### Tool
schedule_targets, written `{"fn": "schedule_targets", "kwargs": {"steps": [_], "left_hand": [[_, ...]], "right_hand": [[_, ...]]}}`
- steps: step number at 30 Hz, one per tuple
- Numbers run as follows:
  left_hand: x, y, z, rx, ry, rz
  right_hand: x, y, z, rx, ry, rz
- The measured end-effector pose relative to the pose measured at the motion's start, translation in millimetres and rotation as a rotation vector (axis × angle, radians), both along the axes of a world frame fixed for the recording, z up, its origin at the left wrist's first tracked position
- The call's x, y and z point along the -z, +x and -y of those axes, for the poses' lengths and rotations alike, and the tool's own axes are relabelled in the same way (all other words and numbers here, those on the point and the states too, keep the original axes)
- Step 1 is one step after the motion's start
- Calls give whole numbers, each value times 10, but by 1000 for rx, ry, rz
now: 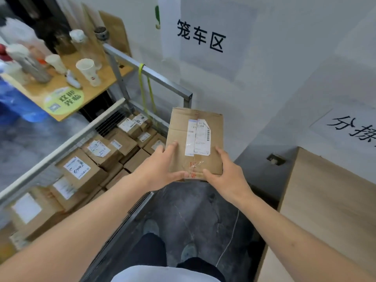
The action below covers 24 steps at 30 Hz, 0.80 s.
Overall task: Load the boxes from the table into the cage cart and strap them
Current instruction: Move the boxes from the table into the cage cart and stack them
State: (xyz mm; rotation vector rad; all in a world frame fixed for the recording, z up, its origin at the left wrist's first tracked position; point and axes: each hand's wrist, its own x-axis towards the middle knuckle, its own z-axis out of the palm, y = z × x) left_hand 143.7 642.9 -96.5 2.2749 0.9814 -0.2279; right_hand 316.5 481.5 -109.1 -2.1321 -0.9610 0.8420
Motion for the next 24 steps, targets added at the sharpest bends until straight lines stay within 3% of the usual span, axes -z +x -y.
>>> {"fn": "schedule_targets", "kwargs": {"steps": [14, 24], "left_hand": [[508, -760, -1247, -205, -121, 63], [1214, -898, -1814, -437, -295, 100]], "right_hand": [[403, -498, -1628, -155, -95, -20], [939, -580, -2557, -279, -202, 79]]}}
